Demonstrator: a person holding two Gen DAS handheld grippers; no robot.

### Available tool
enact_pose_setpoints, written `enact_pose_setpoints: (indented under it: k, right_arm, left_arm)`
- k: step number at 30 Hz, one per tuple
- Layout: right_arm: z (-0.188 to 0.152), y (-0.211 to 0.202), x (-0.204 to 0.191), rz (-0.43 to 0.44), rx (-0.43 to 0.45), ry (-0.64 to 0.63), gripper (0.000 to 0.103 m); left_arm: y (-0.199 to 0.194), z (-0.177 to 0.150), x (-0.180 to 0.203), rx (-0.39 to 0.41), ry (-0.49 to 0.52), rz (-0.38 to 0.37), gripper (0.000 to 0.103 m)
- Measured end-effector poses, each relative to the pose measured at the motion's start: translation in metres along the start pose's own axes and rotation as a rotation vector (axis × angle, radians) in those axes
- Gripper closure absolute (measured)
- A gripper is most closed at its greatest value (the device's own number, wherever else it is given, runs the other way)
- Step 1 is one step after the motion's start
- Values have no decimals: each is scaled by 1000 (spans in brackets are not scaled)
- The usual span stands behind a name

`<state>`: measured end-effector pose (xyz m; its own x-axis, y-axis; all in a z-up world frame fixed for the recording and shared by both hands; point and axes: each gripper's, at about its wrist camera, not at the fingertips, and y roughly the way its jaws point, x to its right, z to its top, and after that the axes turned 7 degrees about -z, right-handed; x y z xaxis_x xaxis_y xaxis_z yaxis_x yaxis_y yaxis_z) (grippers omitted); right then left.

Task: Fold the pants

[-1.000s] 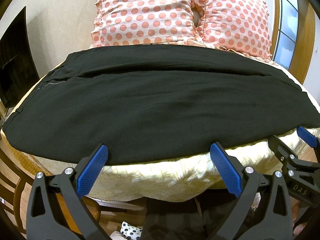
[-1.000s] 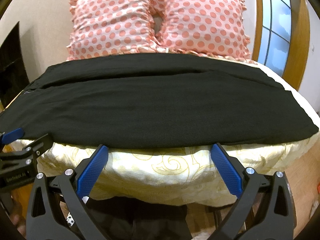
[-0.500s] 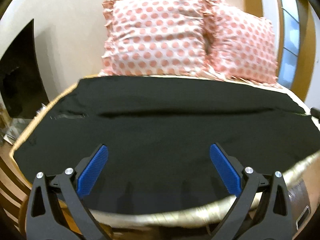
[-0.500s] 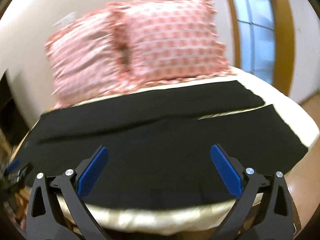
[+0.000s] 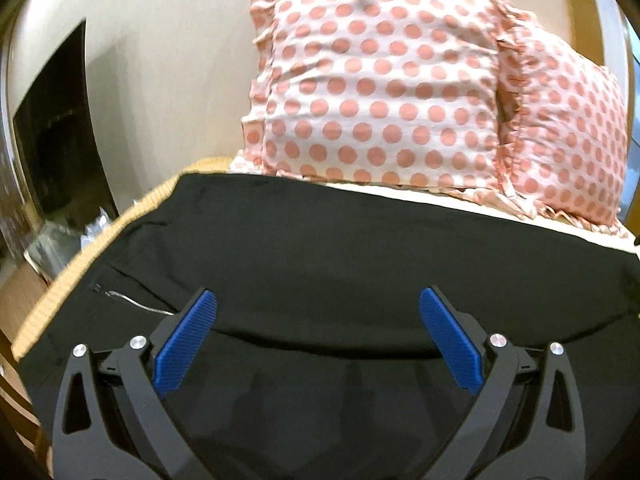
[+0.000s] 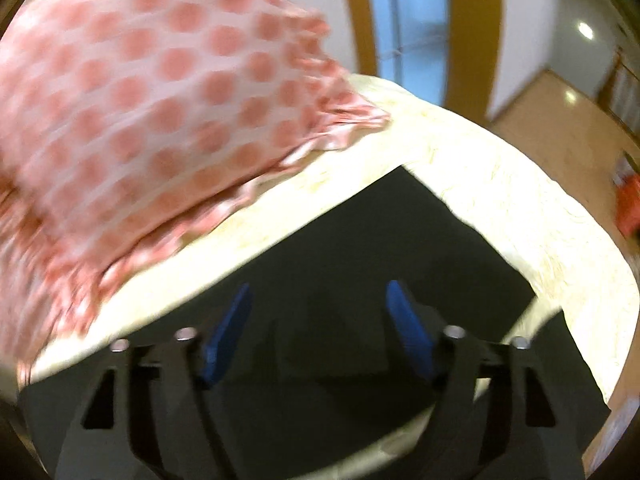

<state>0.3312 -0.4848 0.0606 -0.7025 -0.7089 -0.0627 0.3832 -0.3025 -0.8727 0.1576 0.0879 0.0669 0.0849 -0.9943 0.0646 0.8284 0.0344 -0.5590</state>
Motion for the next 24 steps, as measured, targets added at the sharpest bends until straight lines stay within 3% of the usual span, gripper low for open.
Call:
enact_pose_setpoints:
  k: [6,10,13,14,16,18,21,24]
  right_arm:
    - [31,50,-14,-117,-28,82,37]
    - [39,70,-28,-227,-22,66,39]
    - [37,76,-26,-262,8,53,44]
    - [36,76,-24,-265,20,47,50]
    - [31,73,-17,-249,53,49,60]
    - [25,67,-3,-212,76,74,84]
    - [18,62,32,-53,65,178,97]
    - [8,45,54,62,96,228,99]
  left_arm:
    - [11,-4,1,-35,3,-52,2]
    - [20,-4,1,-77,-7,-67,2]
    - [23,-5,-6,-92,-45,-87,2]
    - [24,-5,-7,-92,-54,-93,2]
    - [24,-6,-11,-93,-75,-104,2]
    - [24,-7,-13,-93,-86,-109,2]
    - [22,-7,-15,-82,-99,-112,2]
    - [22,-7,-18,-83,-115,-117,2]
